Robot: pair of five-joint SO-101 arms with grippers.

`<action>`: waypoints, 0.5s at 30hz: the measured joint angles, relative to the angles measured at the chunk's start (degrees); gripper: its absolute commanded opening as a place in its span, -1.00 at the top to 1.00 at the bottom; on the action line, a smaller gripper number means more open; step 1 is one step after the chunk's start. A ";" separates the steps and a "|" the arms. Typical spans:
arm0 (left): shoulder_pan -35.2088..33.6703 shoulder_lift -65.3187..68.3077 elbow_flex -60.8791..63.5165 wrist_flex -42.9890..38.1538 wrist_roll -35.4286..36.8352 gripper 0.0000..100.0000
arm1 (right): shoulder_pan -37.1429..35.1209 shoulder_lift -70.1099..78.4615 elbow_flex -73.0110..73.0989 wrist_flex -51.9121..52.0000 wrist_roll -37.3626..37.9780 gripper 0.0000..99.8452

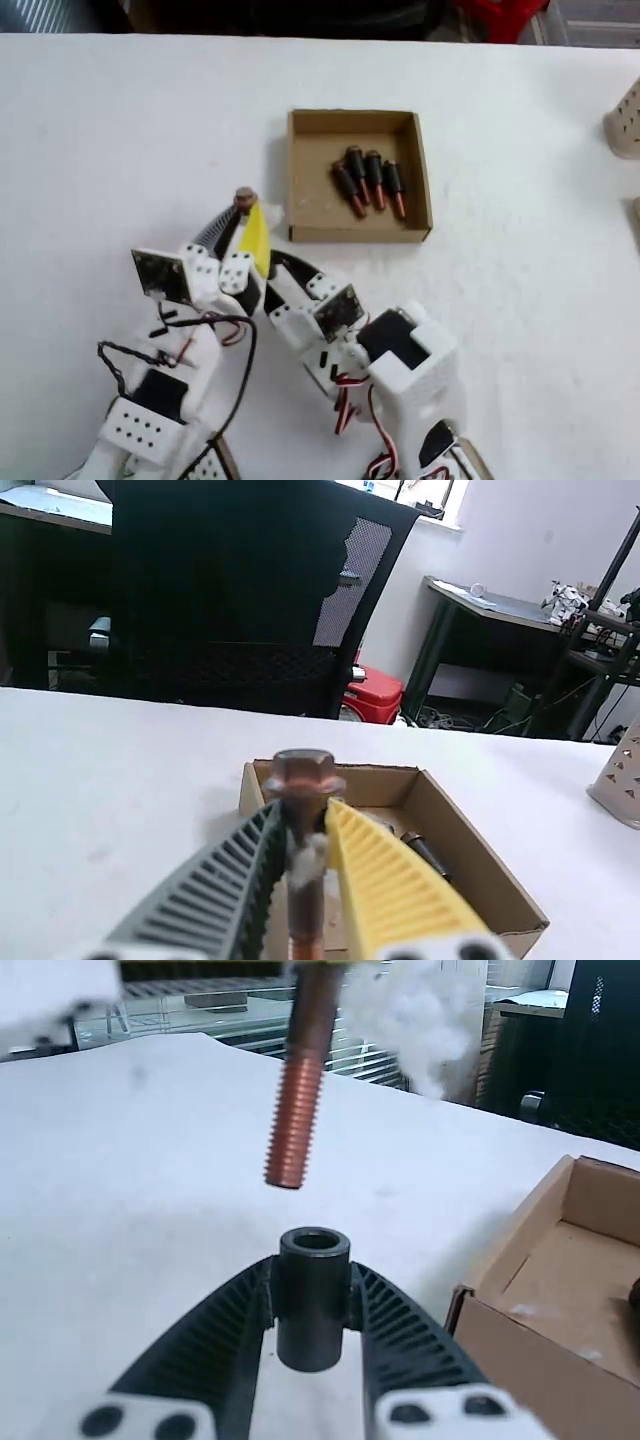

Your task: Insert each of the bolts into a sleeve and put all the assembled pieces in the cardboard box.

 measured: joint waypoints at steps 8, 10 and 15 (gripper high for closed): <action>0.26 0.70 0.00 -7.56 -1.58 0.96 | 0.00 0.00 0.00 0.00 0.00 0.97; 0.26 3.43 0.00 -11.34 -2.90 0.96 | 0.00 0.00 0.00 0.00 0.00 0.97; 0.26 14.07 -0.35 -22.77 -3.08 0.96 | 0.00 0.00 0.00 0.00 0.00 0.97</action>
